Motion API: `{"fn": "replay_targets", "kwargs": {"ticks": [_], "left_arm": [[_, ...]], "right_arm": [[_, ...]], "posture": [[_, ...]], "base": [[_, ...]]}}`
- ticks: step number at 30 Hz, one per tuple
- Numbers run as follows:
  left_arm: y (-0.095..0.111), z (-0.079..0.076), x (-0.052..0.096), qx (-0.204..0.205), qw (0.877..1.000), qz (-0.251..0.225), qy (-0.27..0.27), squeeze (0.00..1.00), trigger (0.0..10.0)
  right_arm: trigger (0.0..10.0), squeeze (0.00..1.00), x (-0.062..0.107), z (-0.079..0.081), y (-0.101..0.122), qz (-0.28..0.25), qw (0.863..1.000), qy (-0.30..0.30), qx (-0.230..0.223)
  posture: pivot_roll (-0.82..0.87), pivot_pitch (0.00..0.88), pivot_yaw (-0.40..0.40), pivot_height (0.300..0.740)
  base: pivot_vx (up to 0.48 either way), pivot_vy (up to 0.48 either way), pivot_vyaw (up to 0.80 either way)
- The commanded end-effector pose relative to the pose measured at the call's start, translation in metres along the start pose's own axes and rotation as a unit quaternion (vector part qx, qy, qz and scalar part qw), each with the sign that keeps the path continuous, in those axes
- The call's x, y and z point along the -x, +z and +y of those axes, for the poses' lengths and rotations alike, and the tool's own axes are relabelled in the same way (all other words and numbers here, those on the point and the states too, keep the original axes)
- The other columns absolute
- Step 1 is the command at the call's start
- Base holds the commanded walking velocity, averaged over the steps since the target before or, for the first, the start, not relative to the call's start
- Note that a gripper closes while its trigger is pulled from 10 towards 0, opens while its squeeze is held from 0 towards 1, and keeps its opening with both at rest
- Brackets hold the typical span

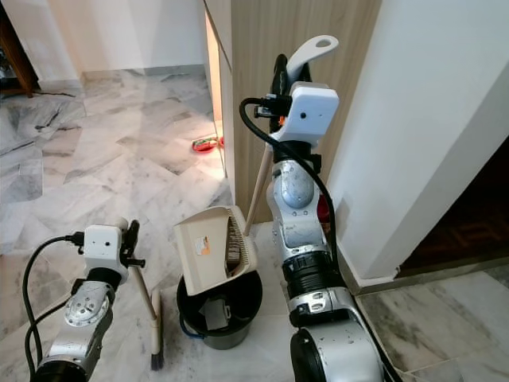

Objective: Sweep floor

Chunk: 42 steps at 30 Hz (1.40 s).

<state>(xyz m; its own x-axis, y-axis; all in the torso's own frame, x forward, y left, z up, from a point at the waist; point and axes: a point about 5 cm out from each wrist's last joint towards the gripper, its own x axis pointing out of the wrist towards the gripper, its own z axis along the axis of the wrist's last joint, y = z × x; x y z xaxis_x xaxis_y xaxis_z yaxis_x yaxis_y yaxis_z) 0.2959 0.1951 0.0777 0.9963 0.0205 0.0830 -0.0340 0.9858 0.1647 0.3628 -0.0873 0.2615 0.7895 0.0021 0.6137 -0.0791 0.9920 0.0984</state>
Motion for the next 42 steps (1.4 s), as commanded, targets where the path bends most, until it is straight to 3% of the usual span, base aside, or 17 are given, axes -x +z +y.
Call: {"fn": "replay_targets", "kwargs": {"ticks": [1,5,6,7,9,10,33,42], "left_arm": [[0.010,-0.001,-0.003,-0.012,1.000,-0.027,-0.007,0.00,10.0],[0.010,-0.001,-0.003,-0.013,1.000,-0.027,-0.009,0.00,10.0],[0.011,-0.004,-0.004,-0.015,0.999,-0.030,-0.019,0.00,10.0],[0.011,-0.004,-0.004,-0.015,0.999,-0.030,-0.019,0.00,10.0],[0.012,-0.008,-0.006,-0.015,0.999,-0.033,-0.031,0.00,10.0],[0.012,-0.009,-0.007,-0.015,0.999,-0.034,-0.034,0.00,10.0],[0.013,-0.005,-0.007,-0.014,0.999,-0.037,-0.025,0.00,10.0],[0.013,-0.004,-0.007,-0.014,0.999,-0.038,-0.020,0.00,10.0]], "right_arm": [[10.0,0.00,-0.006,0.003,0.018,-0.048,0.999,0.001,-0.010],[10.0,0.00,-0.006,0.003,0.019,-0.052,0.999,0.002,-0.004],[10.0,0.00,0.008,0.015,0.026,-0.096,0.991,0.083,0.045],[10.0,0.00,0.008,0.015,0.026,-0.096,0.991,0.083,0.045],[10.0,0.00,0.030,0.033,0.034,-0.149,0.965,0.190,0.102],[10.0,0.00,0.035,0.037,0.035,-0.160,0.957,0.214,0.113],[10.0,0.00,0.046,0.052,0.047,-0.179,0.949,0.243,0.093],[10.0,0.00,0.061,0.064,0.053,-0.196,0.939,0.267,0.093]], "posture": [[0.03,0.000,-0.010,0.740],[0.03,0.000,-0.010,0.740],[0.01,0.000,0.007,0.740],[0.01,0.000,0.007,0.740],[0.01,0.000,0.007,0.740],[0.01,0.000,0.007,0.740],[0.02,0.000,-0.012,0.740],[0.02,0.000,-0.017,0.740]], "base": [[0.000,0.000,0.00],[0.000,0.000,0.00],[0.000,0.000,0.00],[0.000,0.000,0.00],[0.000,0.000,0.00],[0.000,0.000,0.00],[0.000,0.000,0.00],[0.000,0.000,0.00]]}}
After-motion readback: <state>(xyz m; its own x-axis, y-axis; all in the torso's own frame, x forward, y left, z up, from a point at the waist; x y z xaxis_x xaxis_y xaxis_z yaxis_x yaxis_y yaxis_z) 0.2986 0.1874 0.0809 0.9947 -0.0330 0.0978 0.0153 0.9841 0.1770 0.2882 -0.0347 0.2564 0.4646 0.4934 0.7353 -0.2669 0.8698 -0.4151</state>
